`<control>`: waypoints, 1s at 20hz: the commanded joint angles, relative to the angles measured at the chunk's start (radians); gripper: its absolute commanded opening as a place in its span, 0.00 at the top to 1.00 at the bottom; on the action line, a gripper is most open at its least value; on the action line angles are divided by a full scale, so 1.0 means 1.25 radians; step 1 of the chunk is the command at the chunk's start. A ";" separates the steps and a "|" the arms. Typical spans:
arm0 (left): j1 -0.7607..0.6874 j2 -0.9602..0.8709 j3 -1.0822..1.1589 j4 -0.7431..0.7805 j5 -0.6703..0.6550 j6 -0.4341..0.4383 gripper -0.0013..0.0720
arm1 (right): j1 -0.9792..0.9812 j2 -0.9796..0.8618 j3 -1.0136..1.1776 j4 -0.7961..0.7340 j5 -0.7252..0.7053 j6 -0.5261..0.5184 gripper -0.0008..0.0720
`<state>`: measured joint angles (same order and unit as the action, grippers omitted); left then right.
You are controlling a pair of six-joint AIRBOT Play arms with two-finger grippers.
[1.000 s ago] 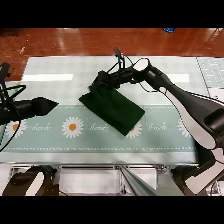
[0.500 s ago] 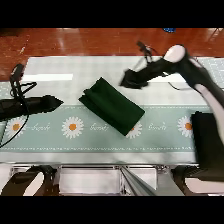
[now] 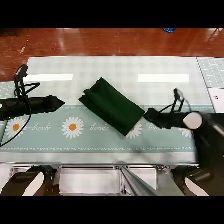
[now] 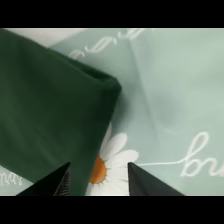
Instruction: Fold the shirts.
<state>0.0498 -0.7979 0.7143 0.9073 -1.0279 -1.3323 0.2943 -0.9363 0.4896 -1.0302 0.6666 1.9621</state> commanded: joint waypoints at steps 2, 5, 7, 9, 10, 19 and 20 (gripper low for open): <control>0.000 -0.002 0.000 0.000 -0.001 -0.001 0.95 | 0.041 -0.134 -0.070 0.320 -0.161 -0.188 0.42; 0.000 -0.009 0.000 0.000 -0.001 -0.013 0.95 | 0.041 -0.265 -0.017 0.540 -0.096 -0.424 0.42; 0.000 -0.009 0.000 0.000 0.000 -0.013 0.95 | 0.041 -0.331 0.043 0.616 -0.050 -0.536 0.43; 0.000 -0.010 0.000 -0.002 -0.001 -0.013 0.95 | 0.030 -0.356 0.109 0.541 -0.023 -0.517 0.45; 0.000 -0.010 0.000 -0.002 -0.002 -0.013 0.95 | 0.029 -0.356 0.139 0.528 -0.014 -0.512 0.63; -0.001 -0.015 0.000 -0.002 -0.002 -0.012 0.95 | 0.031 -0.356 0.500 0.381 0.108 -0.497 0.96; -0.001 -0.014 0.000 -0.002 -0.003 -0.012 0.95 | 0.031 -0.356 0.580 0.327 0.147 -0.468 0.96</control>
<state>0.0498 -0.8143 0.7143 0.9043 -1.0309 -1.3476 0.3332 -1.3796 1.0161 -0.4892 0.7406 1.3273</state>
